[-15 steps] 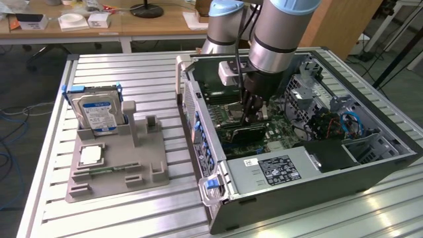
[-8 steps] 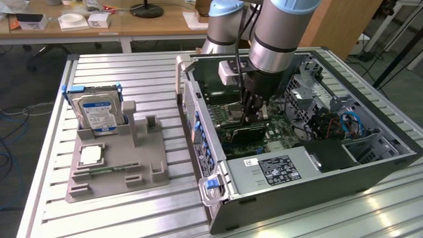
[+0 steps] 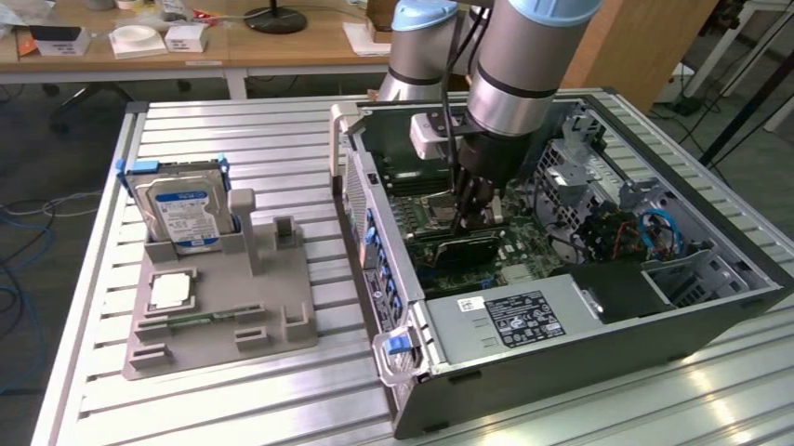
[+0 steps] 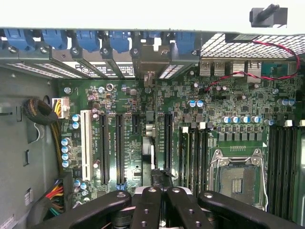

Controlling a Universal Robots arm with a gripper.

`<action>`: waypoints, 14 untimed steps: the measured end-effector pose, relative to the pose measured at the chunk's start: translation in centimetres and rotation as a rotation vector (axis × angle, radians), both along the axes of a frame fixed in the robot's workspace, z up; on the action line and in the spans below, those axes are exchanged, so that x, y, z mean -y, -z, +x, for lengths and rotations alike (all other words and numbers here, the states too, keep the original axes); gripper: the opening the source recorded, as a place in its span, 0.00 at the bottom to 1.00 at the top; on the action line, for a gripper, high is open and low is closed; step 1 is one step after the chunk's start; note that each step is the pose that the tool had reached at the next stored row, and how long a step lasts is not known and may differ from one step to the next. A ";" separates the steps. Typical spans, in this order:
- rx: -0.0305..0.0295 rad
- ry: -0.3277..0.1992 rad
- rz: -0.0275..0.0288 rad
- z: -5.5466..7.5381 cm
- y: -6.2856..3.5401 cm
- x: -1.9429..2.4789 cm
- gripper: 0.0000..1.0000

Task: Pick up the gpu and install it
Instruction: 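Press down on the gpu until it lock into place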

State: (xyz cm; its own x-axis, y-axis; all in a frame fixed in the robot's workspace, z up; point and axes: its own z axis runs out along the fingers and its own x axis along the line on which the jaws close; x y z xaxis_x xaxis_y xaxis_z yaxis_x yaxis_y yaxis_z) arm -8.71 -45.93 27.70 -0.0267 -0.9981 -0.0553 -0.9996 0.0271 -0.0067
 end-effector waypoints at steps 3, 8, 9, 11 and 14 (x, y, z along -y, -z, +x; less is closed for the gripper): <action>0.0000 0.000 0.0000 0.0 -0.01 0.00 0.11; 0.0001 0.000 -0.0001 0.0 0.52 0.00 0.11; 0.0001 0.000 0.0000 0.0 0.70 0.07 0.11; 0.0001 0.001 0.0001 0.0 1.00 0.33 0.11; 0.0002 0.002 0.0003 0.0 1.33 0.51 0.11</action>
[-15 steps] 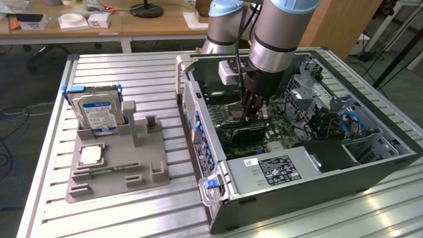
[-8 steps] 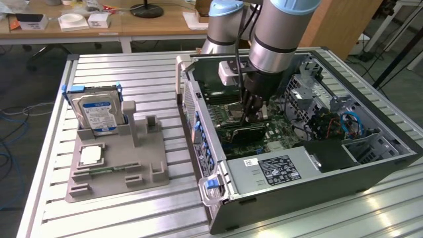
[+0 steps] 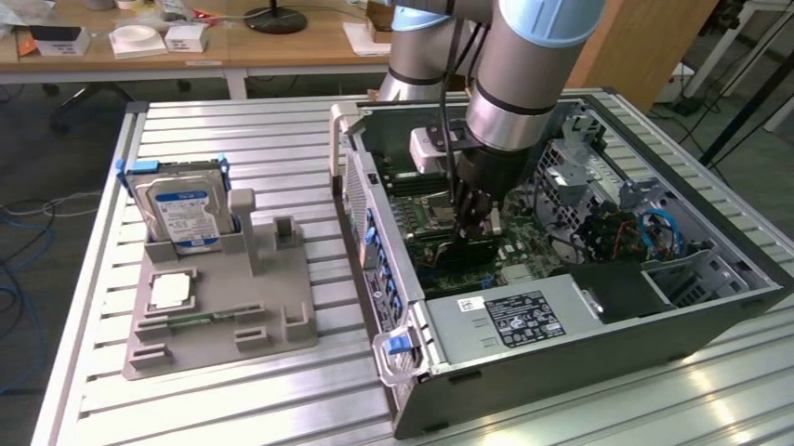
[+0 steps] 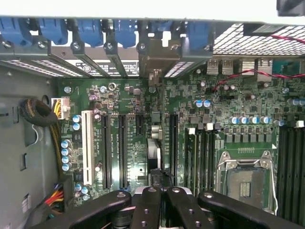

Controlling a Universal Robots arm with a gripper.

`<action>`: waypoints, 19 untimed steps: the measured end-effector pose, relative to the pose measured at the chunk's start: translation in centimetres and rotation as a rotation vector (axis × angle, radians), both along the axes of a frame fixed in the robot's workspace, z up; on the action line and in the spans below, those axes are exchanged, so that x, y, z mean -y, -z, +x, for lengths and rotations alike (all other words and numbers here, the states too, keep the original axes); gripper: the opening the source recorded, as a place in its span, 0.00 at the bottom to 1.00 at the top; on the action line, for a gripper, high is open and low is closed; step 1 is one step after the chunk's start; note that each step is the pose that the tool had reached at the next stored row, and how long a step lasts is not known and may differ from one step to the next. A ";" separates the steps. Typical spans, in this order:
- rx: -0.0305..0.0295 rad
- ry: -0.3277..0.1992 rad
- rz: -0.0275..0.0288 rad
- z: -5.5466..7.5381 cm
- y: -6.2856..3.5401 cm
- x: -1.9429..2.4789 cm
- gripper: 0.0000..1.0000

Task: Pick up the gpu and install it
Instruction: 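Press down on the gpu until it lock into place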

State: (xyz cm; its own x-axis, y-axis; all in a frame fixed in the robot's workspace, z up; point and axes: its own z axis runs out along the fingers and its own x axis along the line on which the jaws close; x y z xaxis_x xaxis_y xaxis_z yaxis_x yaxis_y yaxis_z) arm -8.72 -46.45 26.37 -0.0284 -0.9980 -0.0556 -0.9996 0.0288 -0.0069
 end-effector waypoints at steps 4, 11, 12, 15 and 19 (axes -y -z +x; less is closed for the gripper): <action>-0.0004 0.000 -0.0010 0.0 0.15 0.01 0.11; -0.0002 0.000 -0.0004 0.0 0.44 0.01 0.11; -0.0003 0.000 0.0008 0.0 0.37 -0.01 0.11; 0.0003 0.000 0.0027 0.0 -0.48 -0.01 0.11; 0.0009 0.000 0.0024 -0.1 -0.61 0.00 0.11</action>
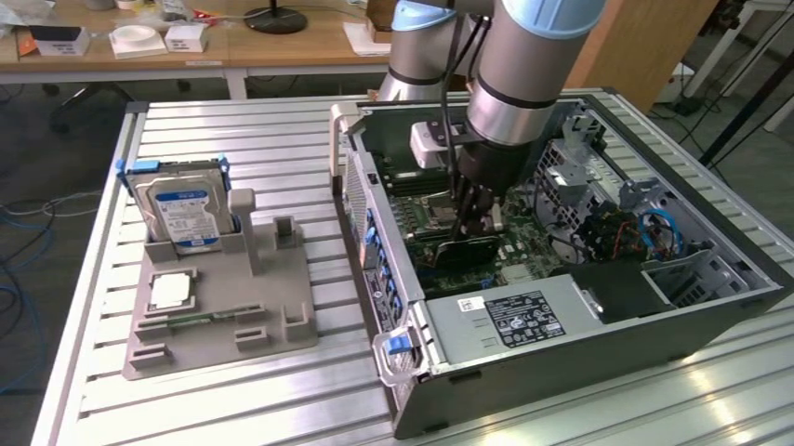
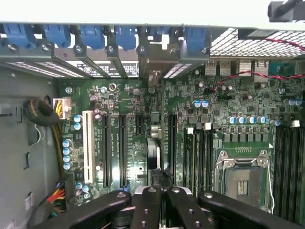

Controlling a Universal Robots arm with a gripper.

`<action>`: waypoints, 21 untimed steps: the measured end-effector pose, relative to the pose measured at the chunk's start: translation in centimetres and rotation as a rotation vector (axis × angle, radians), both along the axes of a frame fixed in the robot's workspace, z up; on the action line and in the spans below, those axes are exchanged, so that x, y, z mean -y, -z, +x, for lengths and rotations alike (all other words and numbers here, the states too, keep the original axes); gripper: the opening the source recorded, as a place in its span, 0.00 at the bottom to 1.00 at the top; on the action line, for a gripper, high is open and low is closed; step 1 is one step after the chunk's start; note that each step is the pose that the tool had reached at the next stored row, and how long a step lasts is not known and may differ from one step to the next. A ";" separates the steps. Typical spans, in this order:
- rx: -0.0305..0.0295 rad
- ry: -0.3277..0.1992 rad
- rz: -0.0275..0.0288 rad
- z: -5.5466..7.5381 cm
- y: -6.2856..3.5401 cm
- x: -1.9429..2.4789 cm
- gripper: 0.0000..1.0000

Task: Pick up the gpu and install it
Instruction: 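Press down on the gpu until it lock into place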

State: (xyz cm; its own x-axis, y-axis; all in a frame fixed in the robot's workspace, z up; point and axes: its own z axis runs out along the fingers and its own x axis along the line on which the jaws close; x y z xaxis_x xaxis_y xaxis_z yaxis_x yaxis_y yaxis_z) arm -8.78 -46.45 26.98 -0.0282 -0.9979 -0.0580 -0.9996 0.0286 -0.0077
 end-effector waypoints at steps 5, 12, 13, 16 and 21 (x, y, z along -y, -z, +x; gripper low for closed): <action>0.0047 0.000 -0.0010 -0.2 0.76 0.01 0.11; 0.0053 0.000 0.0000 -0.2 0.90 -0.06 0.11; 0.0072 0.001 0.0038 -0.2 0.64 -0.06 0.11; 0.0060 0.000 0.0010 -0.6 -0.79 -0.01 0.11; 0.0049 0.000 0.0048 -1.6 -2.12 0.00 0.11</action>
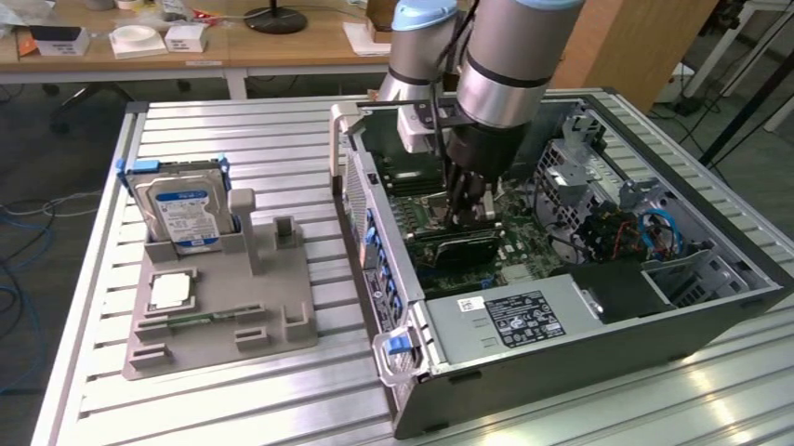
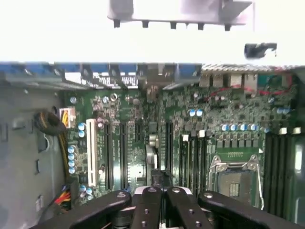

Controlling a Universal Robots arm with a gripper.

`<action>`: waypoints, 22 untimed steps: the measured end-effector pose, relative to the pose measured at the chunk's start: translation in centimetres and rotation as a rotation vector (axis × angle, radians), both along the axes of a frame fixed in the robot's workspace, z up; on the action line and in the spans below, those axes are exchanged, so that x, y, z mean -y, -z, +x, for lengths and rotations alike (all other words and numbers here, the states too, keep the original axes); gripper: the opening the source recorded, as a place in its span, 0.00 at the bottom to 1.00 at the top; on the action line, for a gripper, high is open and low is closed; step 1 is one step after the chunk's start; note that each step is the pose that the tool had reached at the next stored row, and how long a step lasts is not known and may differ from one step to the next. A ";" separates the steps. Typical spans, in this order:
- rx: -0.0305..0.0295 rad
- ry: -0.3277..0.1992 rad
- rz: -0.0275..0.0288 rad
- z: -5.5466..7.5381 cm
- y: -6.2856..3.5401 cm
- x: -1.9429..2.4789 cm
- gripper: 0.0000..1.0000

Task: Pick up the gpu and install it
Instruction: 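Press down on the gpu until it lock into place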

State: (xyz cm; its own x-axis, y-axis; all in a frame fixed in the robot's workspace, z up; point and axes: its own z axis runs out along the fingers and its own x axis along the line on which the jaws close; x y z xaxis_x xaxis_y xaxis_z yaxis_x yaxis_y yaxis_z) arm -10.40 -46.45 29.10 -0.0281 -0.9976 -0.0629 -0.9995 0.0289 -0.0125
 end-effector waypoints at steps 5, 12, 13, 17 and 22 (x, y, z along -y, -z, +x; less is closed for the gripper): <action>-0.0027 0.000 0.0010 -1.6 -0.62 0.00 0.11; -0.0311 0.004 -0.0028 -2.3 -0.68 -0.10 0.11; -0.0491 0.006 -0.0028 -2.3 -0.68 -0.10 0.11; -0.1227 0.013 -0.0029 -2.3 -0.68 -0.10 0.11; -0.1550 0.017 -0.0030 -2.3 -0.69 -0.10 0.11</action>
